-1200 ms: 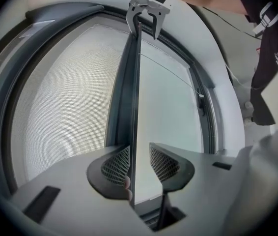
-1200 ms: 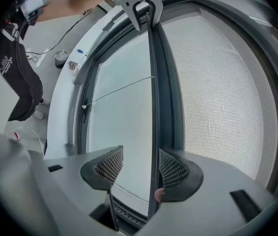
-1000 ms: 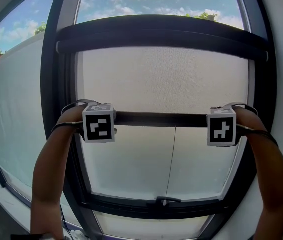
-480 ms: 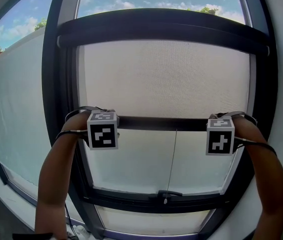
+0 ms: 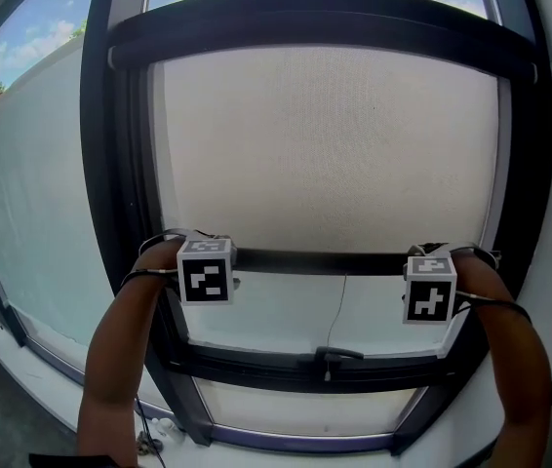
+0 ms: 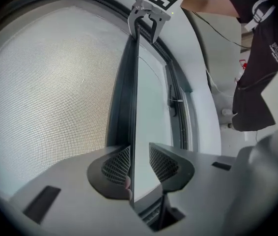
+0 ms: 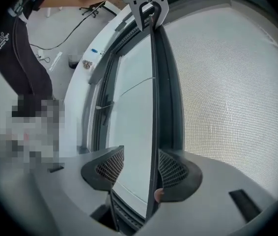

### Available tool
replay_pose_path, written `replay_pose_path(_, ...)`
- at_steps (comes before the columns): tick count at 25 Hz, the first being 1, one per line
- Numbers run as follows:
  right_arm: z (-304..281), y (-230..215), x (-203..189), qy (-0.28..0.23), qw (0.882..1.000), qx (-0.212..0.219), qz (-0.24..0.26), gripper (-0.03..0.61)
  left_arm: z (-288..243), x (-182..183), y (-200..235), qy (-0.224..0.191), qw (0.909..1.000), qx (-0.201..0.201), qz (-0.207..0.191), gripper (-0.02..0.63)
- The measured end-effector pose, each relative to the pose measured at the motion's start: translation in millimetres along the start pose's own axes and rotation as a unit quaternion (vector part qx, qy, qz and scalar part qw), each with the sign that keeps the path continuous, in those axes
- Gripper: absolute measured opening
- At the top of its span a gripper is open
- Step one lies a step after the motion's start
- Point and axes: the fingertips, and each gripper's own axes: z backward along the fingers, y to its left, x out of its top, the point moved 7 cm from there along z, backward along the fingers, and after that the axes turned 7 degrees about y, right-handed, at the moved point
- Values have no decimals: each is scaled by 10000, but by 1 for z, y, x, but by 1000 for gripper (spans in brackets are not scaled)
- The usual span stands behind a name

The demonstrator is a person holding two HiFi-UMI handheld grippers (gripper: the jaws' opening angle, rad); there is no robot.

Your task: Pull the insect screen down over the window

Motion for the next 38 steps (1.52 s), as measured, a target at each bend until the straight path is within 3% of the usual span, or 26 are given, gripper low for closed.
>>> replay_pose_path(4,-23,33,6,-42,9996,270,40,222,-27,-1,-31,29,9995,-326,1,118)
replay_pose_path(21,-38,51,11,-88,9993,359,-113,222,-44,-2,-49,37,9994,-333,120,118)
replay_pose_path(28,-65,84,16,-70,9973,733,6,222,-76,-2,-80,39,9972,-738,88,119)
replay_pose_path(38,-84,105,20,-188,9969,765,-63,222,-95,-2,-98,59,9959,-892,113,118)
